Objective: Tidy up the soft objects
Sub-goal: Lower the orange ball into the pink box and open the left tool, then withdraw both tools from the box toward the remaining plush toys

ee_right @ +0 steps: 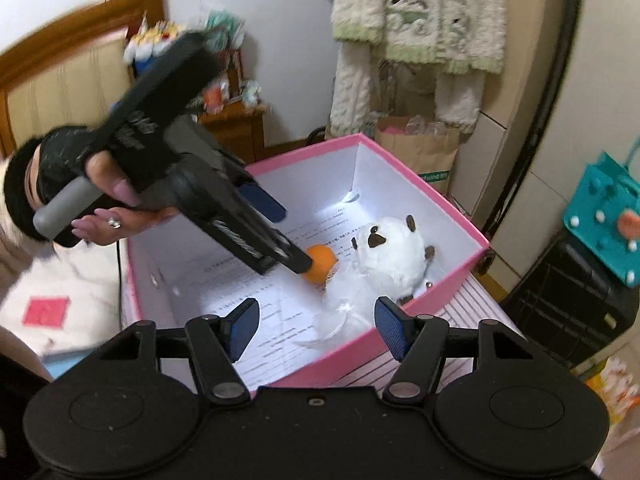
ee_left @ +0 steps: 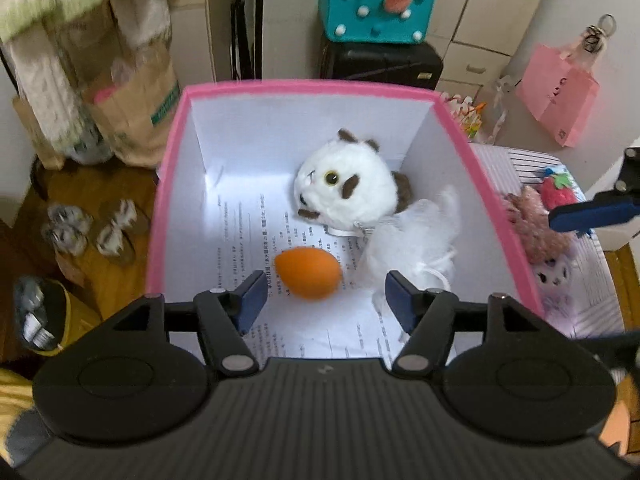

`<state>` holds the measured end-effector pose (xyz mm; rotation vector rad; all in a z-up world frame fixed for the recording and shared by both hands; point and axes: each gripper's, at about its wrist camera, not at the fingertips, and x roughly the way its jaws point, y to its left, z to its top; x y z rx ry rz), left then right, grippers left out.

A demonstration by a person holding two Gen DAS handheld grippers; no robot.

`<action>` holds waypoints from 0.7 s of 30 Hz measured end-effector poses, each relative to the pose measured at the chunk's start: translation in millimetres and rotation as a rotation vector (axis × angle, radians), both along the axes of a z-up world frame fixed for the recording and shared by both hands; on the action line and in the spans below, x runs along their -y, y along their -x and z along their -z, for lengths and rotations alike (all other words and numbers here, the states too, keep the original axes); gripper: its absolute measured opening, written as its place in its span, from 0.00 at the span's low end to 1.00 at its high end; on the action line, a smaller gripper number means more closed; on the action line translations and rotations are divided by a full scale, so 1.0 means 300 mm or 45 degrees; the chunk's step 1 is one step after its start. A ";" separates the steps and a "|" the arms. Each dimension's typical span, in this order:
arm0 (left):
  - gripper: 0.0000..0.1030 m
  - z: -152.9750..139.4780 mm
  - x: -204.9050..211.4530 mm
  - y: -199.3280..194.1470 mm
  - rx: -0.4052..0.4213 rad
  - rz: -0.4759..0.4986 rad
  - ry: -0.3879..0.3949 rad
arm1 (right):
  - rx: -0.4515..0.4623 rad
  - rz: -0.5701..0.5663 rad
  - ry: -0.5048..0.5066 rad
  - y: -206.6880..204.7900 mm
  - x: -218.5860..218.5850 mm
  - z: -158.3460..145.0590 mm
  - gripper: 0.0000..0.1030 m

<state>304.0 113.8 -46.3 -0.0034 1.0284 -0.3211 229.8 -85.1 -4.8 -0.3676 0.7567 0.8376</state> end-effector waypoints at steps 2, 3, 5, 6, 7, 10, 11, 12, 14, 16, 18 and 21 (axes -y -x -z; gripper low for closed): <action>0.66 -0.047 -0.002 0.051 0.049 0.017 -0.019 | -0.019 0.033 -0.052 0.037 0.043 -0.013 0.67; 0.66 -0.068 -0.002 0.076 0.068 0.025 -0.026 | -0.019 0.045 -0.065 0.054 0.061 -0.017 0.67; 0.67 -0.114 0.001 0.132 0.098 0.048 -0.042 | -0.019 0.069 -0.086 0.096 0.098 -0.025 0.67; 0.67 -0.137 0.005 0.163 0.111 0.061 -0.052 | -0.023 0.078 -0.098 0.116 0.115 -0.028 0.67; 0.68 -0.155 0.008 0.184 0.120 0.074 -0.059 | -0.028 0.086 -0.109 0.132 0.132 -0.030 0.67; 0.69 -0.220 0.021 0.270 0.149 0.108 -0.064 | -0.031 0.117 -0.133 0.195 0.184 -0.037 0.67; 0.70 -0.244 0.027 0.303 0.157 0.120 -0.059 | -0.029 0.123 -0.138 0.212 0.199 -0.038 0.67; 0.71 -0.263 0.034 0.330 0.165 0.129 -0.053 | -0.027 0.130 -0.145 0.234 0.219 -0.039 0.67; 0.71 -0.296 0.045 0.385 0.183 0.144 -0.045 | -0.019 0.146 -0.158 0.272 0.253 -0.041 0.67; 0.72 -0.324 0.058 0.440 0.199 0.160 -0.034 | -0.016 0.157 -0.171 0.310 0.285 -0.041 0.67; 0.73 -0.343 0.077 0.488 0.209 0.181 -0.024 | -0.011 0.172 -0.178 0.342 0.314 -0.041 0.67; 0.74 -0.358 0.116 0.548 0.224 0.223 -0.027 | -0.013 0.195 -0.187 0.392 0.357 -0.036 0.67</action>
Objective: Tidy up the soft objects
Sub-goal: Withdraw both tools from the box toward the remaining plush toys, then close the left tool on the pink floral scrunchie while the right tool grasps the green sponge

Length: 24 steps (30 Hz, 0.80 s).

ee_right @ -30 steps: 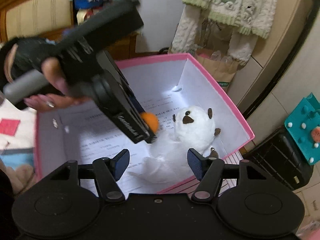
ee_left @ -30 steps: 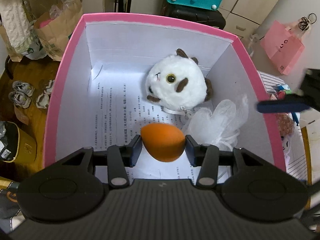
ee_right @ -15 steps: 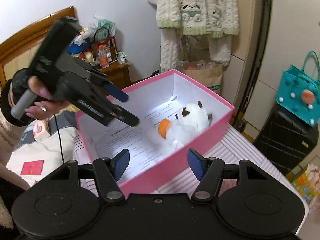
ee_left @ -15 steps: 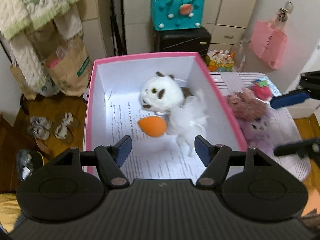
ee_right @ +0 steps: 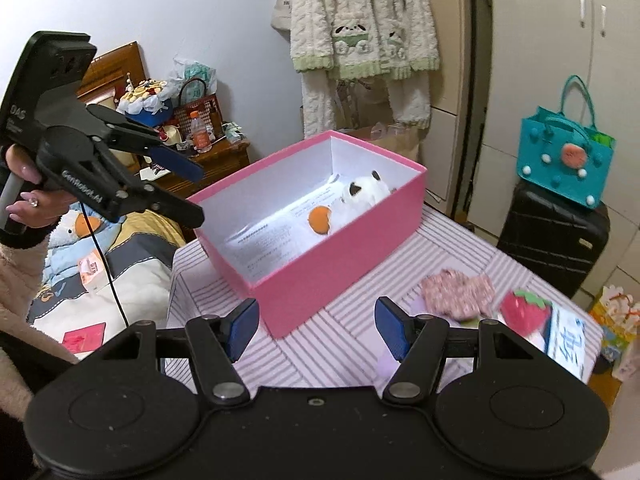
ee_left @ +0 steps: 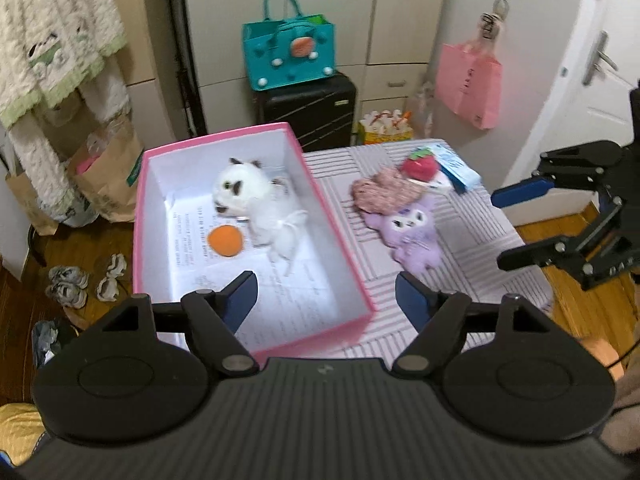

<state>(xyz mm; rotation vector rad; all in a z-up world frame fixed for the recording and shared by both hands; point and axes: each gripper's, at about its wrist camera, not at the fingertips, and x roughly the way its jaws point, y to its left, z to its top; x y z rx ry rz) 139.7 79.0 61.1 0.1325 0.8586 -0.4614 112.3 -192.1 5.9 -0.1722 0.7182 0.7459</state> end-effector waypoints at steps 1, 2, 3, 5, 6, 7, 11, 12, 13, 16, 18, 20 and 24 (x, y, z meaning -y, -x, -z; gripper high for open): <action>0.74 -0.003 0.015 0.021 0.006 0.014 -0.005 | -0.001 0.014 -0.003 0.015 0.015 0.003 0.67; 0.74 -0.002 0.029 0.038 0.009 0.029 -0.011 | -0.002 0.024 -0.004 0.033 0.029 0.007 0.67; 0.74 -0.001 0.043 0.053 0.010 0.042 -0.017 | -0.002 0.033 -0.005 0.048 0.042 0.010 0.67; 0.74 0.003 0.074 0.082 0.006 0.072 -0.028 | -0.007 0.054 -0.012 0.074 0.066 0.018 0.67; 0.74 0.003 0.091 0.096 0.004 0.086 -0.034 | -0.010 0.061 -0.015 0.085 0.077 0.023 0.67; 0.74 0.005 0.107 0.109 0.005 0.104 -0.041 | -0.009 0.071 -0.018 0.097 0.091 0.028 0.67; 0.75 0.014 0.163 0.157 0.029 0.165 -0.062 | -0.003 0.102 -0.027 0.138 0.129 0.048 0.68; 0.75 0.018 0.177 0.167 0.035 0.180 -0.062 | -0.004 0.109 -0.031 0.143 0.137 0.055 0.68; 0.75 0.023 0.189 0.174 0.039 0.193 -0.059 | -0.002 0.116 -0.032 0.147 0.144 0.061 0.68; 0.75 0.049 0.225 0.175 0.041 0.228 -0.037 | 0.009 0.139 -0.026 0.163 0.167 0.082 0.68; 0.75 0.069 0.247 0.169 0.038 0.246 -0.019 | 0.025 0.155 -0.021 0.173 0.182 0.095 0.68; 0.75 0.086 0.266 0.170 0.045 0.264 0.003 | 0.043 0.171 -0.014 0.178 0.197 0.109 0.68; 0.75 0.117 0.305 0.155 0.080 0.288 0.005 | 0.058 0.198 -0.010 0.167 0.228 0.140 0.68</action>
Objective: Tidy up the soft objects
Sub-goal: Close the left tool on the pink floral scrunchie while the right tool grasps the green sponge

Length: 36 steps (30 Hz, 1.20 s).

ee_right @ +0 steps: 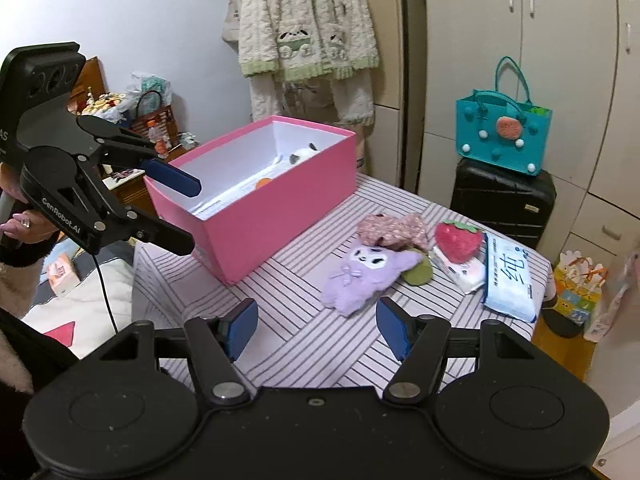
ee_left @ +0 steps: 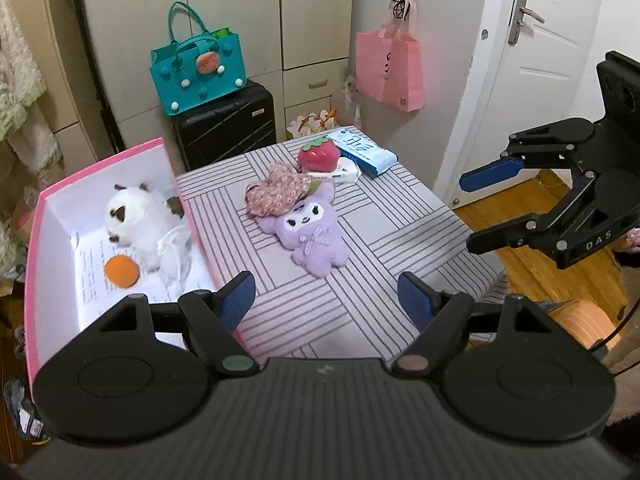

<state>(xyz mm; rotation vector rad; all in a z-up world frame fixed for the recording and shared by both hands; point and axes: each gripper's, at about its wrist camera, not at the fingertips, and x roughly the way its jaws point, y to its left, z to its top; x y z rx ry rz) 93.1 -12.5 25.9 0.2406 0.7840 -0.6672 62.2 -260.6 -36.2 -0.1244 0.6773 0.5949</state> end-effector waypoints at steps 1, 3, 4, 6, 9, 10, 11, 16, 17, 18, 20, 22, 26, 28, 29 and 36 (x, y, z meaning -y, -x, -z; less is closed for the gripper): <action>0.75 0.006 0.010 -0.008 0.005 0.003 -0.001 | -0.001 0.005 -0.003 -0.008 0.007 0.009 0.68; 0.75 0.021 0.031 -0.030 0.007 0.010 0.000 | 0.006 0.021 0.011 -0.030 0.016 0.033 0.68; 0.75 0.028 0.039 -0.039 0.005 0.011 0.003 | 0.013 0.032 0.028 -0.043 0.018 0.047 0.68; 0.75 0.048 0.057 -0.064 -0.005 0.015 0.010 | 0.028 0.047 0.061 -0.068 0.017 0.071 0.68; 0.75 0.072 0.090 -0.107 -0.032 0.033 0.023 | 0.073 0.059 0.104 -0.113 0.025 0.110 0.68; 0.75 0.077 0.098 -0.119 -0.035 0.031 0.022 | 0.085 0.065 0.109 -0.133 0.031 0.125 0.68; 0.75 0.083 0.110 -0.136 -0.031 0.024 0.018 | 0.091 0.068 0.106 -0.148 0.037 0.137 0.68; 0.73 0.108 0.181 -0.214 0.024 0.023 -0.049 | 0.151 0.089 0.111 -0.256 0.059 0.213 0.68; 0.73 0.112 0.198 -0.237 -0.004 0.026 -0.052 | 0.165 0.094 0.125 -0.277 0.058 0.227 0.68; 0.72 0.115 0.211 -0.260 -0.031 0.037 -0.045 | 0.176 0.097 0.140 -0.301 0.056 0.243 0.68; 0.72 0.121 0.238 -0.307 -0.070 0.033 -0.040 | 0.189 0.102 0.175 -0.341 0.050 0.272 0.68; 0.70 0.126 0.264 -0.351 -0.067 0.012 -0.056 | 0.184 0.100 0.207 -0.379 0.045 0.302 0.68; 0.66 0.139 0.300 -0.456 -0.100 -0.043 -0.079 | 0.156 0.068 0.246 -0.430 0.028 0.349 0.64; 0.65 0.151 0.310 -0.516 -0.139 -0.076 -0.079 | 0.168 0.039 0.264 -0.440 0.019 0.361 0.60; 0.65 0.158 0.311 -0.544 -0.154 -0.095 -0.080 | 0.176 0.023 0.270 -0.448 0.012 0.366 0.60; 0.63 0.229 0.317 -0.708 -0.244 -0.206 -0.062 | 0.155 -0.028 0.251 -0.513 -0.008 0.388 0.58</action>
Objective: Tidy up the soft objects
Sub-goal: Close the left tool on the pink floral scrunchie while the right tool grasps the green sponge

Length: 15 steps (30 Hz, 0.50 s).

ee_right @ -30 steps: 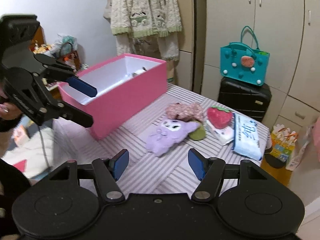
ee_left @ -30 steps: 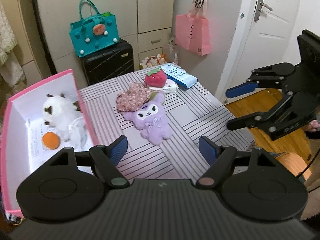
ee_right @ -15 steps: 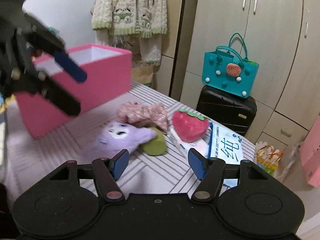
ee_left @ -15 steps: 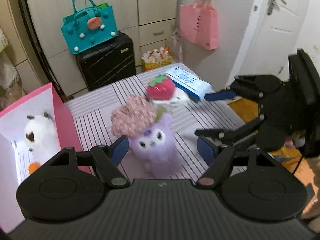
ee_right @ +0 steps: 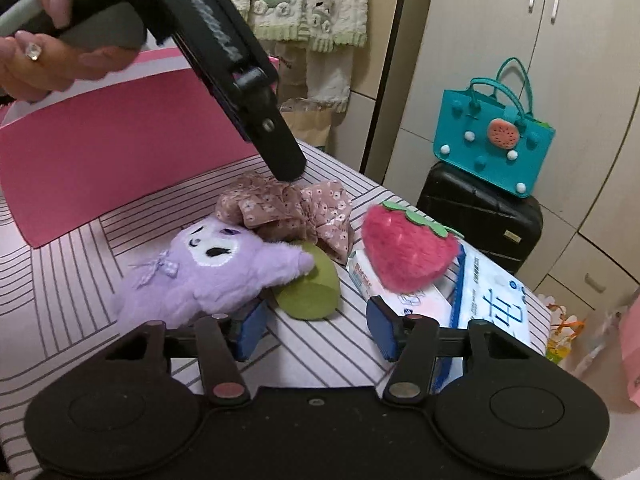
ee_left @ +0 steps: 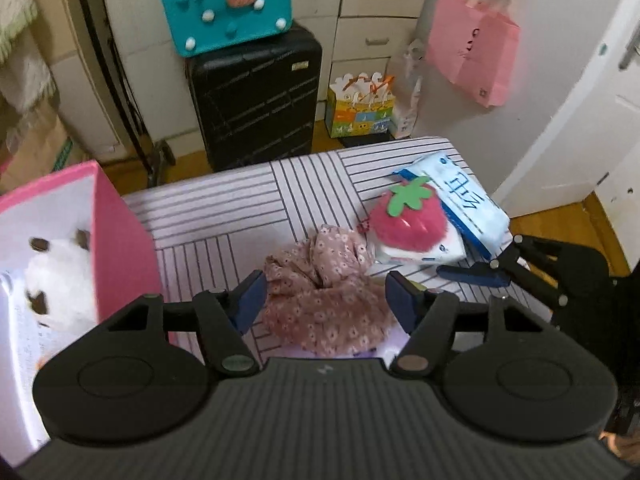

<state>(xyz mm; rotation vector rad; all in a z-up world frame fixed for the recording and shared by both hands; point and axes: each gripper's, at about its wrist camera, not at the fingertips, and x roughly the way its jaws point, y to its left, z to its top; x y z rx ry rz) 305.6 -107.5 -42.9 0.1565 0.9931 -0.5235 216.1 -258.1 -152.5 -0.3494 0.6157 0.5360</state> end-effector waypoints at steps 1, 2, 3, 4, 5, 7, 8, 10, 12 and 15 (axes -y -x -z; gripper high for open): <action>0.63 0.014 0.001 -0.016 -0.020 -0.009 0.010 | 0.000 -0.005 -0.003 -0.006 -0.001 0.003 0.58; 0.63 0.029 0.000 -0.032 -0.045 -0.020 0.022 | 0.000 -0.011 -0.007 -0.010 -0.001 0.006 0.58; 0.63 0.043 0.003 -0.045 -0.066 -0.028 0.030 | 0.000 -0.016 -0.012 -0.016 -0.002 0.009 0.58; 0.63 0.055 0.006 -0.058 -0.087 -0.035 0.033 | 0.000 -0.019 -0.016 -0.019 -0.003 0.011 0.58; 0.63 0.065 0.009 -0.069 -0.102 -0.038 0.033 | 0.001 -0.022 -0.022 -0.023 -0.003 0.013 0.58; 0.63 0.085 0.018 -0.086 -0.123 -0.046 0.028 | -0.001 -0.024 -0.032 -0.034 -0.002 0.018 0.58; 0.63 0.094 0.022 -0.092 -0.133 -0.048 0.027 | -0.002 -0.024 -0.039 -0.044 -0.002 0.022 0.58; 0.63 0.109 0.027 -0.102 -0.158 -0.053 0.026 | -0.008 -0.018 -0.045 -0.048 -0.005 0.028 0.57; 0.63 0.123 0.028 -0.114 -0.193 -0.063 0.032 | 0.000 -0.006 -0.036 -0.041 -0.015 0.027 0.57; 0.63 0.134 0.035 -0.135 -0.255 -0.051 0.020 | 0.013 -0.014 -0.041 -0.030 -0.028 0.025 0.51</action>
